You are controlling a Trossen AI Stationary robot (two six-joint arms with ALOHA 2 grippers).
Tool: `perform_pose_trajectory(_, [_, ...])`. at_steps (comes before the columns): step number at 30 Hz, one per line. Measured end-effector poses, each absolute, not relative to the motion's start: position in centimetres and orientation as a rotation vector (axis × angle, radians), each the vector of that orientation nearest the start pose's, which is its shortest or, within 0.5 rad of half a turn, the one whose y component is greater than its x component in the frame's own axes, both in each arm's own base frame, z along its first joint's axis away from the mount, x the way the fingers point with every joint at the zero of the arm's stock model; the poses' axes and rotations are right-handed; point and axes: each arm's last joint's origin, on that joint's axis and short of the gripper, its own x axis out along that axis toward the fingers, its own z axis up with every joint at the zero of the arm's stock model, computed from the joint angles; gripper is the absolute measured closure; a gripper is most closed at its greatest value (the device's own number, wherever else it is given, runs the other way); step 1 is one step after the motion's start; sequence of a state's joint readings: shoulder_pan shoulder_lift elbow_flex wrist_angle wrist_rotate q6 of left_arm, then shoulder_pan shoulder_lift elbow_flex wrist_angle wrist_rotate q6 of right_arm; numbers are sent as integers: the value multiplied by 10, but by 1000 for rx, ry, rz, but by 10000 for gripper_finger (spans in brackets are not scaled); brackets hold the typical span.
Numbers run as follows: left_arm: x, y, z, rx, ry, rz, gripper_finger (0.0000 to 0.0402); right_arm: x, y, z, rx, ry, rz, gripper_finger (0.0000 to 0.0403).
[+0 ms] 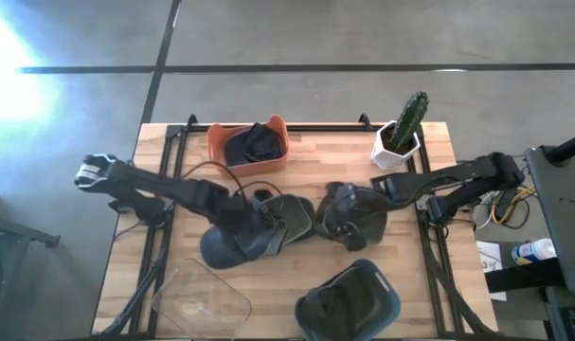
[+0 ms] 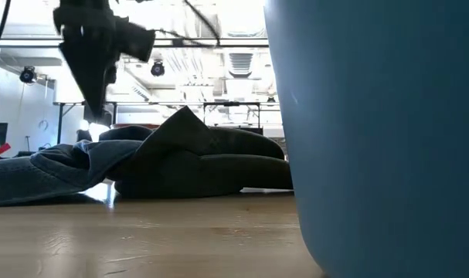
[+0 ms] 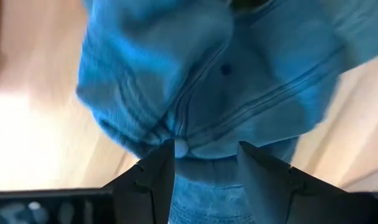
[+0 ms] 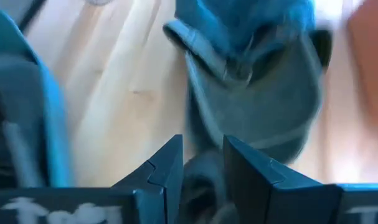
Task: Pick & Place hat
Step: Put the top gray cap into the transparent bin
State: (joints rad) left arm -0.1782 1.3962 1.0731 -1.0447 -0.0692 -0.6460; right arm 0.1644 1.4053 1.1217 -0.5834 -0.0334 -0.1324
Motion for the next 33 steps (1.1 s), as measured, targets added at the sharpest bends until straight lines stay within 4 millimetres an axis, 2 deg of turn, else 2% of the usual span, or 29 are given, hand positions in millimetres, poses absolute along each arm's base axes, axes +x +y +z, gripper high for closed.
perform_pose_trajectory(3, [240, -46, 237, -401, 1352, 383, 235, 301, 51, 262, -282, 876, 290, 294])
perform_pose_trajectory(8, [233, -49, 230, -417, 1374, 406, 235, 328, 56, 223, -306, 1000, 316, 294])
perform_pose_trajectory(12, [231, -51, 227, -413, 1368, 396, 235, 349, 57, 202, -342, 1066, 250, 294])
perform_pose_trajectory(18, [235, -53, 215, -436, 1304, 354, 235, 369, 58, 187, -394, 1093, 204, 294])
perform_pose_trajectory(26, [237, -54, 200, -476, 1258, 324, 235, 380, 60, 171, -420, 1105, 199, 295])
perform_pose_trajectory(30, [236, -54, 198, -483, 1254, 318, 235, 384, 56, 176, -439, 1063, 142, 316])
perform_pose_trajectory(33, [238, -55, 202, -489, 1237, 310, 235, 384, 51, 191, -402, 1043, 110, 358])
